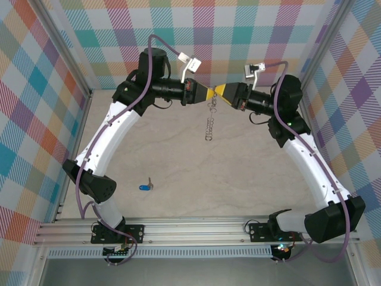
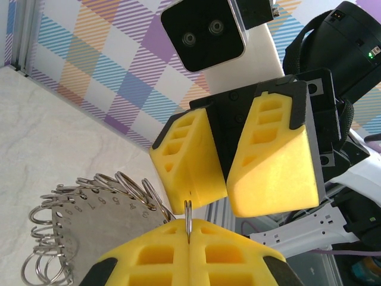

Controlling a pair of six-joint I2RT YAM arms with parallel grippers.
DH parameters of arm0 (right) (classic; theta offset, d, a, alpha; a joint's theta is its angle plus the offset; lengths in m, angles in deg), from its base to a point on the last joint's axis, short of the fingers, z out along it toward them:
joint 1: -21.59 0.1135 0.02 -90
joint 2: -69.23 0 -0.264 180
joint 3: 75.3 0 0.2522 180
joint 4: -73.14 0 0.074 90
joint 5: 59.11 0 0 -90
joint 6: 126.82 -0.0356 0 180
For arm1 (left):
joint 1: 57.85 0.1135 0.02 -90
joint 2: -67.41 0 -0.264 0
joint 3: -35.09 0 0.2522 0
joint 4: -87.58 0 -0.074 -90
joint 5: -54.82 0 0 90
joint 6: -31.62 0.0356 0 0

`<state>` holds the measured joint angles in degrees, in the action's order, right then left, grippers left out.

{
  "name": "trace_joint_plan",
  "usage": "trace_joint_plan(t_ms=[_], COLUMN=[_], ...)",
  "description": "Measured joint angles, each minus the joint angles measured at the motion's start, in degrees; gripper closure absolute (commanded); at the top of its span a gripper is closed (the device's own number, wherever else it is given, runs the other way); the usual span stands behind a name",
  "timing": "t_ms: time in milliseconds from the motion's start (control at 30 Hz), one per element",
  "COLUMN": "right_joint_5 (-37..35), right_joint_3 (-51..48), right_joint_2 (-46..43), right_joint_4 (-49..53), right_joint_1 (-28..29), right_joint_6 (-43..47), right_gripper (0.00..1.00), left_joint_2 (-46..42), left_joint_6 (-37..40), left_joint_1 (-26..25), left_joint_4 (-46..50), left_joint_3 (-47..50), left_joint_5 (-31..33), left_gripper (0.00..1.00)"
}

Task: Put the keys on the keyring

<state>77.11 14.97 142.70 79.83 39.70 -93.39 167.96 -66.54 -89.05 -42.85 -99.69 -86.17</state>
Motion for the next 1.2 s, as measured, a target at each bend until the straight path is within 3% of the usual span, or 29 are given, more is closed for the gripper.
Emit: trace_joint_plan(t_ms=[267,633,800,867,933,1000,1200], right_joint_5=[1.2,2.5,2.5,2.5,2.5,2.3,-0.3], right_joint_3=[0.0,0.8,1.7,2.1,2.5,2.7,2.7], right_joint_2=[0.0,2.2,3.1,3.3,3.6,3.7,3.8], right_joint_4=[0.0,-0.7,-0.5,-0.5,-0.5,-0.2,1.9], right_joint_1=[0.0,0.1,0.0,-0.1,-0.1,-0.1,0.0], right_joint_6=[0.0,0.0,-0.1,0.1,0.1,0.2,0.8], right_gripper=[0.69,0.78,0.90,1.00,1.00,1.00,1.00], left_joint_2=[0.0,0.5,0.8,0.8,0.8,0.8,0.8], left_joint_6=[0.0,-0.7,-1.0,-1.3,-1.5,-1.5,-1.4], left_joint_1=[0.0,0.0,0.1,0.2,0.3,0.3,-0.2], left_joint_4=[0.0,-0.2,-0.4,-0.4,-0.5,-0.4,0.0], left_joint_3=[-0.1,-0.8,-0.8,-1.0,-1.2,-1.4,-1.6], left_joint_5=[0.0,0.1,0.2,0.3,0.5,1.0,4.1], left_gripper=[1.00,1.00,1.00,1.00,1.00,0.90,0.48])
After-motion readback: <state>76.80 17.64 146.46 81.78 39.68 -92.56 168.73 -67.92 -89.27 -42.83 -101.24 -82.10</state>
